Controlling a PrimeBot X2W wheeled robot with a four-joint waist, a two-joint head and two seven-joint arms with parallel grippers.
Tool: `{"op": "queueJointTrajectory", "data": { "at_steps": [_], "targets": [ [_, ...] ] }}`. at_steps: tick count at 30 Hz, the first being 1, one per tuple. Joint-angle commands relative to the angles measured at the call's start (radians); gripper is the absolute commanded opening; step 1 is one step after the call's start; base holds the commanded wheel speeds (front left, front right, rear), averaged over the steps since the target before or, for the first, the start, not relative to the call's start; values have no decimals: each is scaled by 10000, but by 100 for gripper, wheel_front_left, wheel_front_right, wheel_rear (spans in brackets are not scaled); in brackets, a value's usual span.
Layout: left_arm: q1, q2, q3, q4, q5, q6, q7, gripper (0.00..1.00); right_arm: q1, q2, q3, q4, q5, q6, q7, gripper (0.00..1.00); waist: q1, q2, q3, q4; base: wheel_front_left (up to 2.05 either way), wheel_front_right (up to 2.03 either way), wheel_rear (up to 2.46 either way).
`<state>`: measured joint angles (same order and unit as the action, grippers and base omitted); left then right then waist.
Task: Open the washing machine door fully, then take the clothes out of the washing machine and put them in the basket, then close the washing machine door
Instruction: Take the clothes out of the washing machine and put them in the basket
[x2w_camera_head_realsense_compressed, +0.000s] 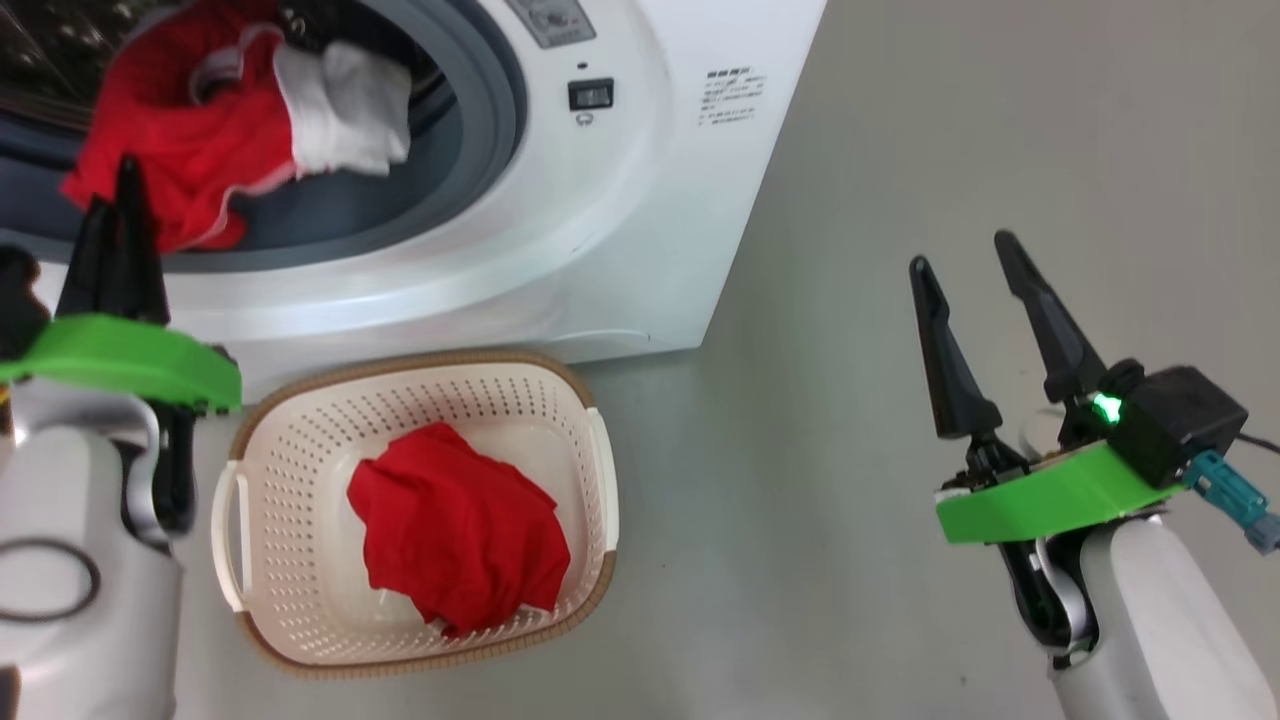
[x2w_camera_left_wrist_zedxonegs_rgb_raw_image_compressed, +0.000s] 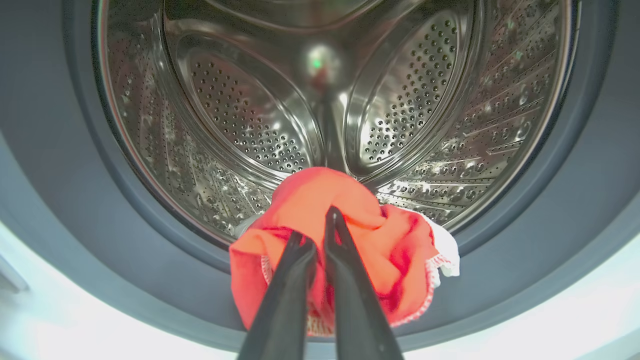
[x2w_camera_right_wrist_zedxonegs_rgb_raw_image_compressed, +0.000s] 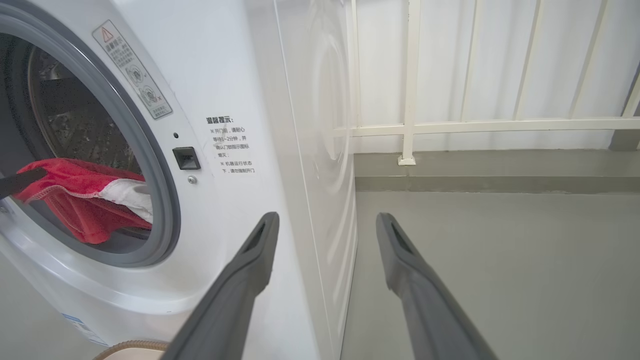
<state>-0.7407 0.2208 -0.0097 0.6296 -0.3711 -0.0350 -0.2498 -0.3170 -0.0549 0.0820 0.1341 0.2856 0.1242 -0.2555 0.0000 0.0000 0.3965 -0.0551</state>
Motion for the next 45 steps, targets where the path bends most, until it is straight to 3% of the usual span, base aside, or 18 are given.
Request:
{"op": "queueJointTrajectory", "data": {
  "at_steps": [1, 15, 30, 38, 45],
  "targets": [
    [312, 359, 401, -577, 224, 64, -119, 0, 246, 47, 255, -181, 87, 65, -63, 100, 0, 0, -305, -53, 0, 0, 0],
    [3766, -645, 1526, -4917, 1493, 309, -119, 0, 874, 47, 435, 107, 336, 65, -63, 100, 0, 0, -1800, -173, 0, 0, 0],
    [5659, -1367, 1120, -8280, 2326, 543, -120, 0, 1305, 47, 518, 165, 348, 65, -63, 100, 0, 0, -2321, -97, 0, 0, 0],
    [6173, -1639, 679, -7409, 1779, 615, -120, 0, 1163, 47, 421, 7, 167, 65, -63, 100, 0, 0, -1647, 52, 0, 0, 0],
    [5641, -1690, 327, -5670, 1406, 283, -120, 0, 860, 47, 366, -72, 66, 65, -63, 100, 0, 0, -891, 210, 0, 0, 0]
  ]
}}
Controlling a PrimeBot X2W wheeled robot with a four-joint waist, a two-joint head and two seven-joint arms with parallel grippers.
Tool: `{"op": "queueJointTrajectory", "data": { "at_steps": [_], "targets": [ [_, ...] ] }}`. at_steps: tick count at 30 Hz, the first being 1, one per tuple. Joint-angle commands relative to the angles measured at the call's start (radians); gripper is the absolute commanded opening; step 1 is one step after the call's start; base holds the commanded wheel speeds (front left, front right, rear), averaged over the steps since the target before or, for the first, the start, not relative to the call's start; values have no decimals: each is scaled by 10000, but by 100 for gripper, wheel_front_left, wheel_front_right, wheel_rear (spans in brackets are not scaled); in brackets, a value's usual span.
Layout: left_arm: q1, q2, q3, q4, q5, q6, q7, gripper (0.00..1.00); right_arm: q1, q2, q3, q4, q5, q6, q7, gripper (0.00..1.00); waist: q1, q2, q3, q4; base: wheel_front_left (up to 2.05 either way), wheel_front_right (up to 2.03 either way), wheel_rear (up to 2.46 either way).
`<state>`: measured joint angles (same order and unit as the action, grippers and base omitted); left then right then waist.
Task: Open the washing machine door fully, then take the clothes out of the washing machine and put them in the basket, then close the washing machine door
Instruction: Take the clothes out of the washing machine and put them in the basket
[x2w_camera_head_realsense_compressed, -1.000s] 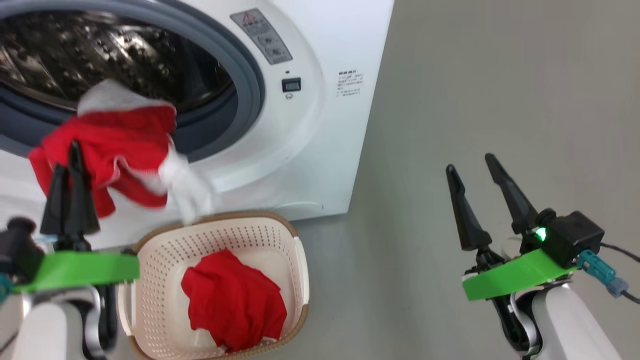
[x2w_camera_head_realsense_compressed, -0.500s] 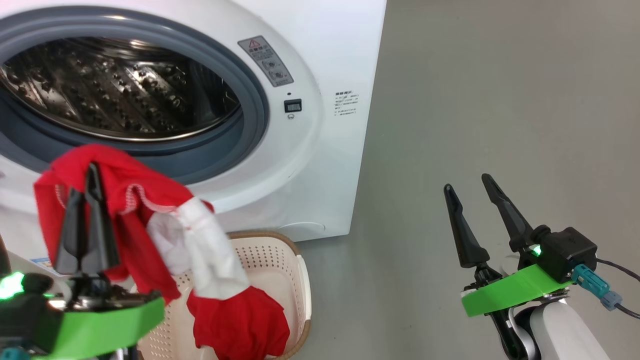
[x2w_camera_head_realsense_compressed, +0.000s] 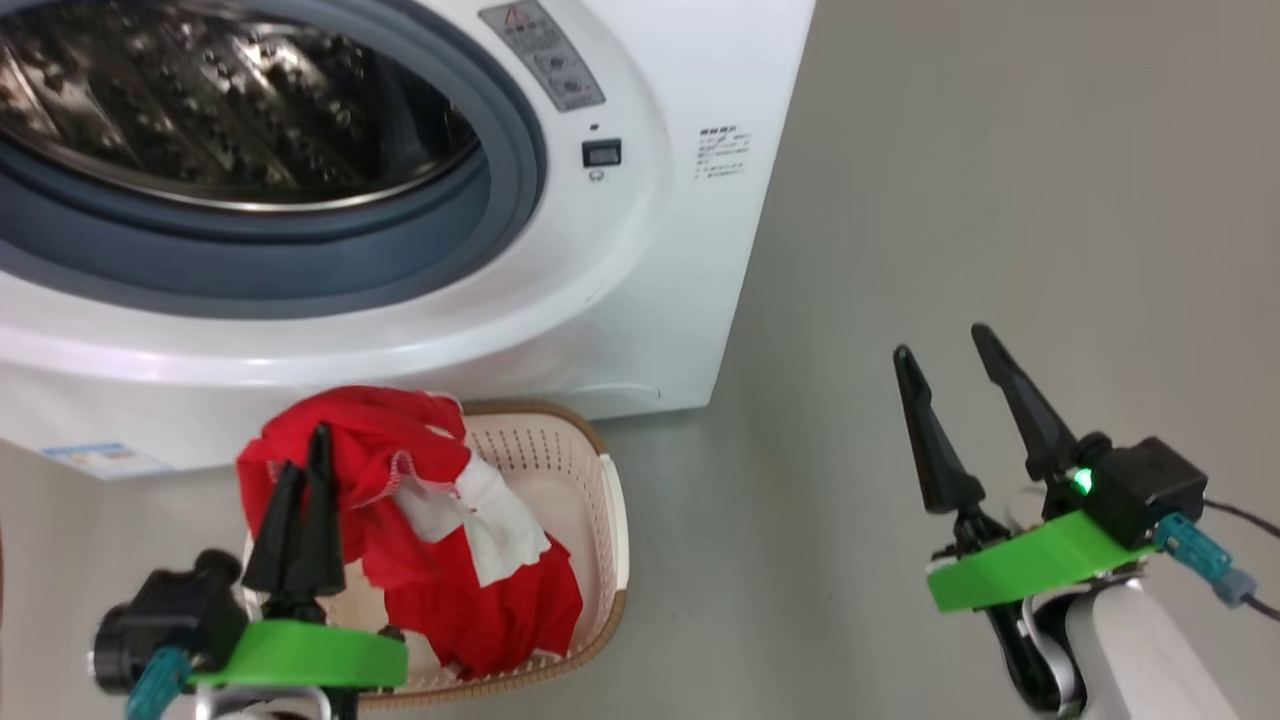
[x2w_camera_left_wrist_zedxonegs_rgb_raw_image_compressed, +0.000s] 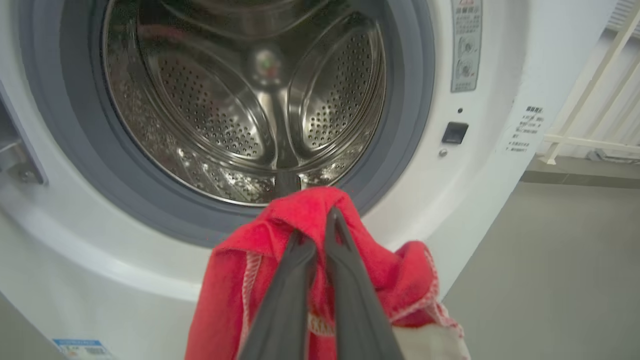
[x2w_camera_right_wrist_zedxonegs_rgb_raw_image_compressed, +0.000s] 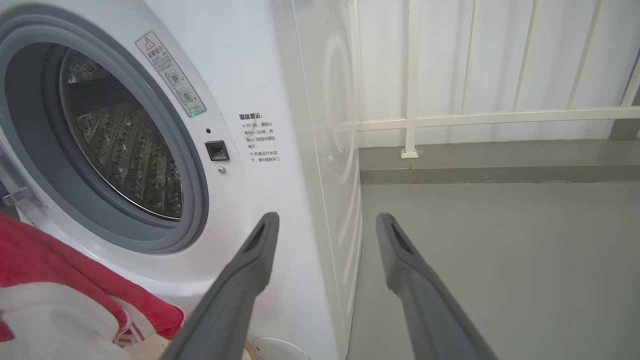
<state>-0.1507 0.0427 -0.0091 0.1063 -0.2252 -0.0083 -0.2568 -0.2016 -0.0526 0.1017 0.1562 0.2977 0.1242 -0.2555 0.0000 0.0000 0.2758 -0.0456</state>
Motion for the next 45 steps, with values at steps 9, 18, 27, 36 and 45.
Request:
{"op": "queueJointTrajectory", "data": {
  "at_steps": [9, 18, 27, 36, 45],
  "targets": [
    [-1710, 78, -7, 3224, -1376, -488, -49, 0, -845, 24, 164, -491, -108, 65, -63, 100, 0, 0, 1415, 55, 0, 0, 0],
    [-3598, 77, -317, 7228, -2315, -811, -49, 0, -1166, 24, 116, -603, -39, 65, -63, 100, 0, 0, 2227, -202, 0, 0, 0],
    [-4905, 113, -483, 10181, -2348, -985, -49, 0, -1378, 24, 89, -718, 88, 65, -63, 100, 0, 0, 2777, -372, 0, 0, 0],
    [-5745, 180, -865, 11392, -2277, -1142, -41, 18, -1592, 24, 62, -698, 226, 65, -63, 100, 0, 0, 3095, -457, 0, 0, 0],
    [-5508, 384, -575, 10495, -2422, -1193, -47, 100, -1558, 24, 170, -549, 320, 65, -63, 100, 0, 0, 2427, -515, 0, 0, 0]
  ]
}}
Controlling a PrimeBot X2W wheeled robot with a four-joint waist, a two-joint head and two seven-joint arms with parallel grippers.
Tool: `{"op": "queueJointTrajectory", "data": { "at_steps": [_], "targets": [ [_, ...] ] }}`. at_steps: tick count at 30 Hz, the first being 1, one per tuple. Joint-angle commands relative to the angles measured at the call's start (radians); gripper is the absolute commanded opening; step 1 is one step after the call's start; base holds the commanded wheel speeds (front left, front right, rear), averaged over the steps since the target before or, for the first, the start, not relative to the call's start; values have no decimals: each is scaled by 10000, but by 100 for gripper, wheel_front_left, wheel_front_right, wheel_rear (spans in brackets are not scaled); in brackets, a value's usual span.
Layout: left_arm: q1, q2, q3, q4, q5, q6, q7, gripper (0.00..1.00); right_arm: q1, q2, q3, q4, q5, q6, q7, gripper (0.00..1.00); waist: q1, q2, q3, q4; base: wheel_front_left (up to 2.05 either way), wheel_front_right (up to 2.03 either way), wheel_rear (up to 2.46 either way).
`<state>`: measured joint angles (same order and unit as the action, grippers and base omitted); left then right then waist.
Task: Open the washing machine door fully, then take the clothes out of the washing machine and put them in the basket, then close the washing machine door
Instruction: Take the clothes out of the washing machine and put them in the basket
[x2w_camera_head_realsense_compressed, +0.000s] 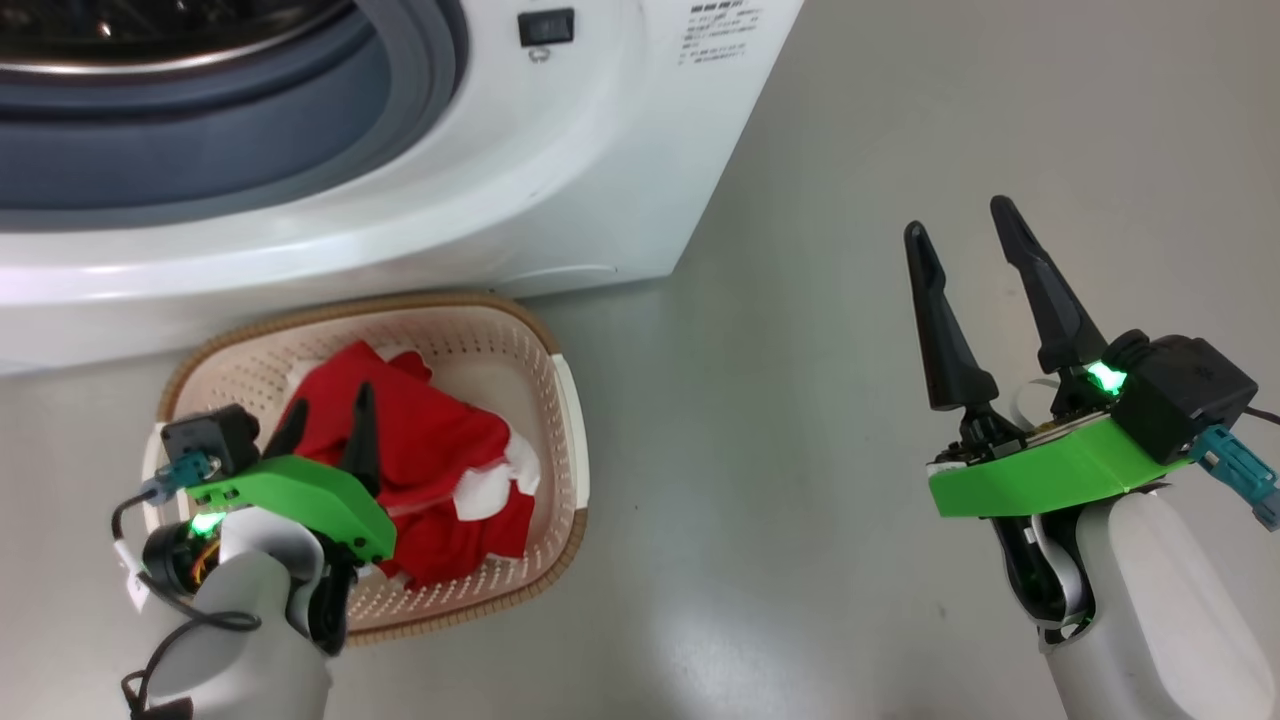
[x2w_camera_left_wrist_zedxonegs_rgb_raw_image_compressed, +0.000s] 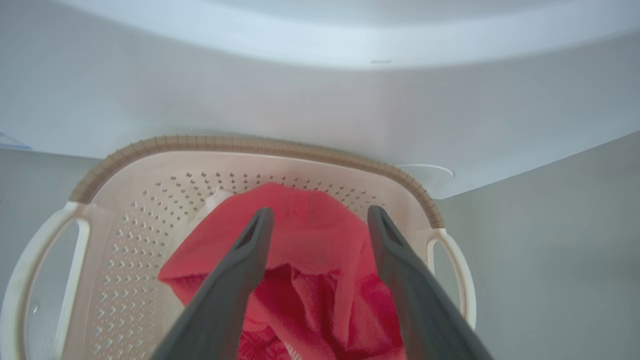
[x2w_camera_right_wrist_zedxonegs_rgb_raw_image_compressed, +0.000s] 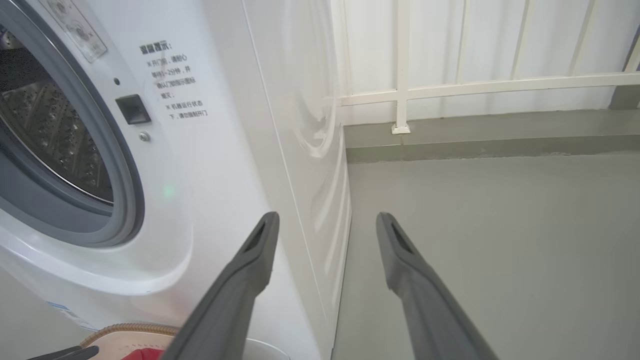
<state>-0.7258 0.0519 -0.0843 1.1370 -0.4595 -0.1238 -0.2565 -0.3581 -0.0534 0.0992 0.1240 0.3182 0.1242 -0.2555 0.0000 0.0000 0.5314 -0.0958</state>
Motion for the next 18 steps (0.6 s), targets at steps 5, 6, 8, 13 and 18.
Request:
{"op": "queueJointTrajectory", "data": {
  "at_steps": [5, 6, 8, 13, 18],
  "targets": [
    [1236, 350, 561, -1572, 423, 29, -52, 100, 254, 32, 193, -28, 86, 65, -63, 100, 0, 0, -1004, 72, 0, 0, 0],
    [1426, 345, 631, -1867, 535, 43, -52, 100, 316, 32, 168, 23, 66, 65, -63, 100, 0, 0, -1171, 102, 0, 0, 0],
    [1802, 321, 789, -2451, 733, 45, -52, 100, 447, 32, 132, 120, -9, 65, -63, 100, 0, 0, -1514, 178, 0, 0, 0],
    [2775, 195, 1270, -3871, 1020, 36, -52, 100, 748, 32, 121, 364, -151, 65, -63, 100, 0, 0, -2362, 336, 0, 0, 0],
    [3753, 82, 1631, -5328, 1293, 49, -52, 100, 990, 32, 178, 535, -235, 65, -63, 100, 0, 0, -3053, 386, 0, 0, 0]
  ]
}}
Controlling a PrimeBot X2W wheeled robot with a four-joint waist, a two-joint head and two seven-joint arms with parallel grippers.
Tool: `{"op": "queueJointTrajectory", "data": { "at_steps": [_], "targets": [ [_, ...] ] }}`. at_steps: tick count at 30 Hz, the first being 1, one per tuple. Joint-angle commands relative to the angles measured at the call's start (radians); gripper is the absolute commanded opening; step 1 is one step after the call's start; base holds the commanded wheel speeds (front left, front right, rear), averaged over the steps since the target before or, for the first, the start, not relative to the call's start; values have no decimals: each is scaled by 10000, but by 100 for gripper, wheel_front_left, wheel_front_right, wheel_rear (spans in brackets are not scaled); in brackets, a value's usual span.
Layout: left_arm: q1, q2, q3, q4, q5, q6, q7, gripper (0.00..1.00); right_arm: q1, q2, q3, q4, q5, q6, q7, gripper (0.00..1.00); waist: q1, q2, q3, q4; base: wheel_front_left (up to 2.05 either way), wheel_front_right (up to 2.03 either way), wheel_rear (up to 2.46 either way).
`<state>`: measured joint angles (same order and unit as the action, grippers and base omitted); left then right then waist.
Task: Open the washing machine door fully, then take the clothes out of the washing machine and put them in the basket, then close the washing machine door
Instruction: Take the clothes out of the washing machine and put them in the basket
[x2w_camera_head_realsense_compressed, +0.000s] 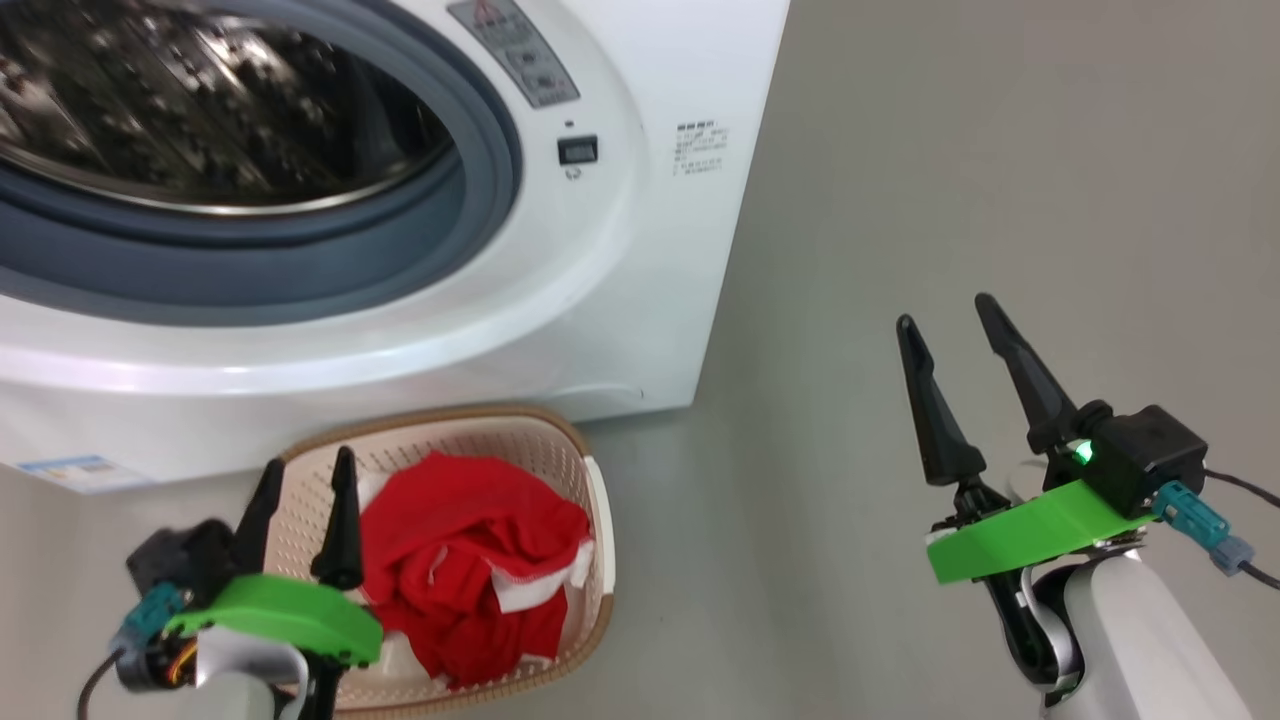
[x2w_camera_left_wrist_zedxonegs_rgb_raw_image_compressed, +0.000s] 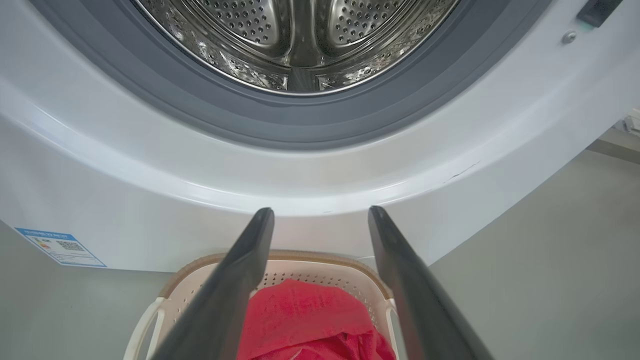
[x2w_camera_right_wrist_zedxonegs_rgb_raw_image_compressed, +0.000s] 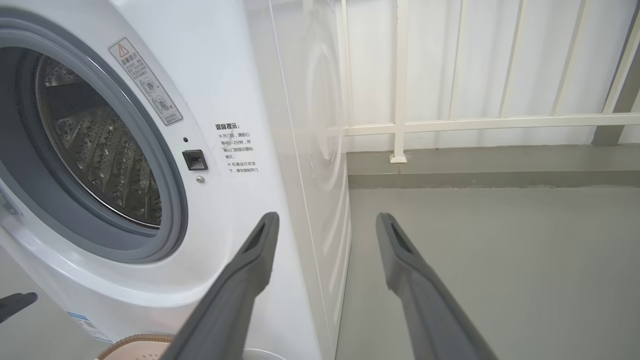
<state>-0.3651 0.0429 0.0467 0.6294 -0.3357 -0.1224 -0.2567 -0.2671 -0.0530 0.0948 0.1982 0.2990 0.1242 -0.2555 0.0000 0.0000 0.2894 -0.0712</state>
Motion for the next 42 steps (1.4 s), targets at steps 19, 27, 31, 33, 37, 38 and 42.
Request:
{"op": "queueJointTrajectory", "data": {
  "at_steps": [19, 27, 31, 33, 37, 38, 42],
  "targets": [
    [3288, 76, 650, -4955, 245, 64, -51, 100, 935, 28, 320, 294, 22, 65, -63, 100, 0, 0, -2543, -11, 0, 0, 0],
    [3950, 75, 729, -5319, 270, 24, -51, 100, 1175, 28, 302, 295, -66, 65, -63, 100, 0, 0, -2853, -27, 0, 0, 0],
    [4186, 75, 760, -5445, 483, 12, -51, 100, 1282, 28, 277, 286, -136, 65, -63, 100, 0, 0, -2979, -24, 0, 0, 0],
    [4268, 75, 787, -5446, 571, 10, -51, 100, 1317, 28, 263, 278, -159, 65, -63, 100, 0, 0, -3019, -22, 0, 0, 0],
    [4335, 75, 852, -5408, 681, 8, -51, 100, 1344, 28, 272, 275, -176, 65, -63, 100, 0, 0, -3063, -33, 0, 0, 0],
    [4344, 75, 875, -5401, 733, 23, -51, 100, 1348, 28, 281, 277, -178, 65, -63, 100, 0, 0, -3069, -39, 0, 0, 0],
    [4322, 74, 954, -5378, 829, 28, -51, 100, 1357, 28, 324, 283, -173, 65, -63, 100, 0, 0, -3070, -66, 0, 0, 0]
  ]
}}
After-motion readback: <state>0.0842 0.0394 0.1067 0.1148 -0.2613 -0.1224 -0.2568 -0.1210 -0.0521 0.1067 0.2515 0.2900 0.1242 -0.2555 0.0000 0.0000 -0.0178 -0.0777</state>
